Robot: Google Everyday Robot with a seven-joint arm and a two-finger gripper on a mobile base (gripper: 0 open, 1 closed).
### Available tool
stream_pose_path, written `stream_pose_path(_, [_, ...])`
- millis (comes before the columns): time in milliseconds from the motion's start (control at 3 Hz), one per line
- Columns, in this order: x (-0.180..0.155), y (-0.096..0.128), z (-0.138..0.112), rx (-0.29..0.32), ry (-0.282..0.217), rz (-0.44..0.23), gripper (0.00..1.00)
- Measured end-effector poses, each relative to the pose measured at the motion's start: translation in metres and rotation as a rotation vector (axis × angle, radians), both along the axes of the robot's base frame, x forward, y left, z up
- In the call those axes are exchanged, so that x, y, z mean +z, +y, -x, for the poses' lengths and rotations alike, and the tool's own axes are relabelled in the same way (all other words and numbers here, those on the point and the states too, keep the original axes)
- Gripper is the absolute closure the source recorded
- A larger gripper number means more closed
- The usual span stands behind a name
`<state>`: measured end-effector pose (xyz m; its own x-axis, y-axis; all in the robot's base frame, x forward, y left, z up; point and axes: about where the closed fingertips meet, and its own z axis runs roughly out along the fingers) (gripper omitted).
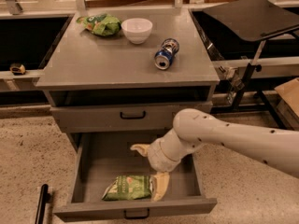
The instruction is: Pick green jalapeno chip bag from middle drawer and place on counter
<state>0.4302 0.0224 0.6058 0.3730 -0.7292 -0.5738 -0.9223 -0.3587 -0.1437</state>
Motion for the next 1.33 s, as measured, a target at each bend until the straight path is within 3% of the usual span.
stream_pose_path(333, [0.001,0.001,-0.003,0.051,-0.041,-0.012,0.00])
stream_pose_path(667, [-0.019,-0.012,-0.032,-0.044,-0.049,-0.083,0.00])
stream_pose_path(1000, [-0.074,-0.018,-0.074,-0.122,-0.008,-0.166,0.18])
stream_pose_path(1333, [-0.140,-0.021,-0.088,-0.162,0.116,-0.184,0.17])
